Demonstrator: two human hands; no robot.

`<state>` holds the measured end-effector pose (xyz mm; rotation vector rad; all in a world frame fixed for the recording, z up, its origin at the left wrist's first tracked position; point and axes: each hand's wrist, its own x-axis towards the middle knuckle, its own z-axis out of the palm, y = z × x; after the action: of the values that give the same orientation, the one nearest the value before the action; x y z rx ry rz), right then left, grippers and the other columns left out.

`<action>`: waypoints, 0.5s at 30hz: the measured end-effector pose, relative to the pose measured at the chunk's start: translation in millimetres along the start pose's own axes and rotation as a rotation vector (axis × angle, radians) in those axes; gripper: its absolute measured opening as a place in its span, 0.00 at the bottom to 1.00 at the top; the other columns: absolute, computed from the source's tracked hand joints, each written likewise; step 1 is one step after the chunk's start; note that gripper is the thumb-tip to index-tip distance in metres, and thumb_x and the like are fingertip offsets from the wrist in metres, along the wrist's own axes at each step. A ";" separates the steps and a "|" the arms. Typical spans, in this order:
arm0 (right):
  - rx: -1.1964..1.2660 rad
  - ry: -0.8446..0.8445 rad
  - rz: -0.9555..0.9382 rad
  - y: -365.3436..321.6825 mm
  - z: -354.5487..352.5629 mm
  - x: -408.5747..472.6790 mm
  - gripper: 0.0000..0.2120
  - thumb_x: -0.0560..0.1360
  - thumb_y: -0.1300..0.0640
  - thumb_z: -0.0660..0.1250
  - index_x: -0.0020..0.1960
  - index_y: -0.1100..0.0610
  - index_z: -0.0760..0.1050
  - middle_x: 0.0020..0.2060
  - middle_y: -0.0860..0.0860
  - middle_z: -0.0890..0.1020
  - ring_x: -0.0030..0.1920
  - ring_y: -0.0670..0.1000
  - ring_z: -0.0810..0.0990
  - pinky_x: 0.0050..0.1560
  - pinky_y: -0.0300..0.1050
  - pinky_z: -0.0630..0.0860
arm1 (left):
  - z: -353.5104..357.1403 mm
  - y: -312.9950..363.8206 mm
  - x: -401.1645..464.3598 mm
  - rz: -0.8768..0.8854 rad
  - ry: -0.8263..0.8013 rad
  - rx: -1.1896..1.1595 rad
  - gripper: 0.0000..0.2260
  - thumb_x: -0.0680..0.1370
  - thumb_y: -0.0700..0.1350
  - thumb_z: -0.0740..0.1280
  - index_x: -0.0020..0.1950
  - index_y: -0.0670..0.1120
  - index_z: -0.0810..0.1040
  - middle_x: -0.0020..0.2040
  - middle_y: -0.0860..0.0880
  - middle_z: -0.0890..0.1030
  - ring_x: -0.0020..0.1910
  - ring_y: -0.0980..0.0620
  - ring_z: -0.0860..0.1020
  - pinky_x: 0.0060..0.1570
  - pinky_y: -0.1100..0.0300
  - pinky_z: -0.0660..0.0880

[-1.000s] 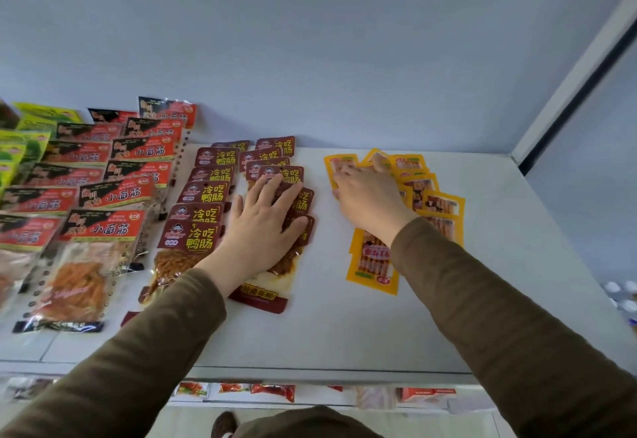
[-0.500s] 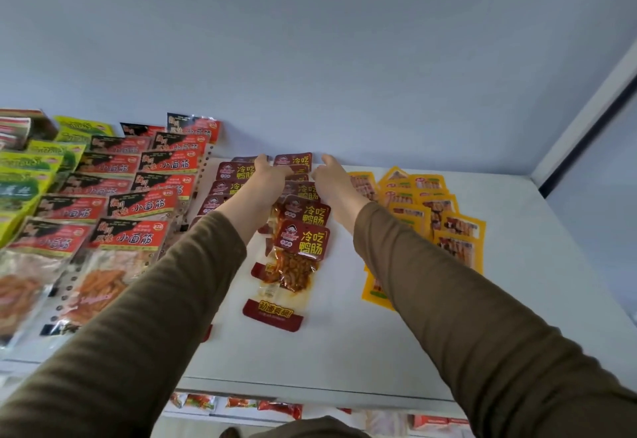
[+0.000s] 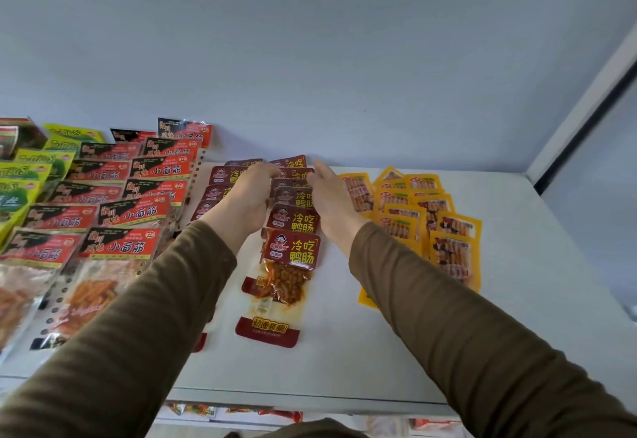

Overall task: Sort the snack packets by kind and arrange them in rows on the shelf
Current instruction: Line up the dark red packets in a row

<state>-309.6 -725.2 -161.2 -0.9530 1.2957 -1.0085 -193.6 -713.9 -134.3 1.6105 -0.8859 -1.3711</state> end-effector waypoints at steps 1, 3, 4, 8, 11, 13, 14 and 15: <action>-0.005 -0.005 -0.001 0.1 1.5 -1.8 0.12 0.87 0.53 0.52 0.66 0.48 0.70 0.47 0.48 0.80 0.48 0.50 0.82 0.46 0.46 0.81 | -1.1 1.1 -1.7 0.002 0.006 -0.016 0.09 0.85 0.45 0.59 0.56 0.44 0.77 0.49 0.46 0.83 0.48 0.52 0.82 0.40 0.60 0.76; -0.019 -0.010 -0.010 -0.6 2.7 -3.8 0.12 0.86 0.53 0.52 0.65 0.49 0.70 0.51 0.50 0.81 0.50 0.51 0.82 0.48 0.47 0.82 | -5.6 3.2 -4.5 0.025 0.023 -0.041 0.10 0.84 0.45 0.60 0.62 0.44 0.76 0.57 0.44 0.82 0.61 0.45 0.80 0.51 0.54 0.77; -0.016 -0.015 -0.022 -0.3 1.4 -2.7 0.14 0.86 0.52 0.52 0.69 0.49 0.69 0.56 0.50 0.81 0.53 0.51 0.82 0.51 0.49 0.82 | -8.0 2.4 -5.0 0.038 0.023 -0.053 0.14 0.84 0.44 0.59 0.69 0.43 0.74 0.63 0.42 0.80 0.68 0.42 0.76 0.59 0.50 0.76; 0.056 0.045 -0.029 1.2 -18.2 -1.4 0.23 0.85 0.57 0.54 0.80 0.52 0.59 0.75 0.47 0.67 0.72 0.48 0.68 0.66 0.43 0.70 | -21.3 -12.9 -14.4 0.091 0.017 0.061 0.21 0.87 0.45 0.56 0.80 0.47 0.61 0.80 0.45 0.64 0.79 0.45 0.62 0.77 0.47 0.60; 0.114 0.070 0.002 16.6 -24.9 -12.8 0.21 0.85 0.56 0.56 0.77 0.51 0.64 0.72 0.46 0.69 0.71 0.47 0.68 0.72 0.50 0.67 | -25.2 -28.0 -24.9 0.062 0.000 0.068 0.23 0.86 0.44 0.55 0.82 0.50 0.58 0.80 0.46 0.63 0.80 0.47 0.61 0.77 0.47 0.60; 0.133 0.015 0.018 26.7 -15.6 -27.2 0.13 0.85 0.52 0.56 0.68 0.48 0.68 0.61 0.47 0.76 0.61 0.47 0.77 0.58 0.50 0.78 | -22.5 -34.6 -32.4 0.032 -0.033 0.006 0.25 0.85 0.44 0.58 0.82 0.50 0.58 0.79 0.45 0.65 0.75 0.48 0.66 0.72 0.51 0.67; 0.130 -0.012 0.019 29.1 -9.0 -33.2 0.10 0.85 0.50 0.55 0.66 0.46 0.67 0.59 0.48 0.79 0.58 0.50 0.80 0.54 0.51 0.80 | -19.9 -36.1 -35.9 0.027 -0.057 -0.017 0.25 0.84 0.44 0.59 0.82 0.50 0.58 0.78 0.46 0.68 0.71 0.50 0.69 0.66 0.55 0.69; 0.120 -0.026 0.021 29.3 -3.5 -38.4 0.11 0.85 0.49 0.55 0.67 0.46 0.68 0.58 0.48 0.79 0.58 0.51 0.80 0.56 0.54 0.80 | -18.3 -36.3 -38.4 0.027 -0.073 -0.032 0.26 0.84 0.45 0.60 0.82 0.50 0.59 0.76 0.47 0.70 0.68 0.51 0.70 0.62 0.58 0.69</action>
<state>-312.0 -679.9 -178.1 -0.8566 1.2081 -1.0423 -181.6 -661.7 -150.5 1.5273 -0.9214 -1.4256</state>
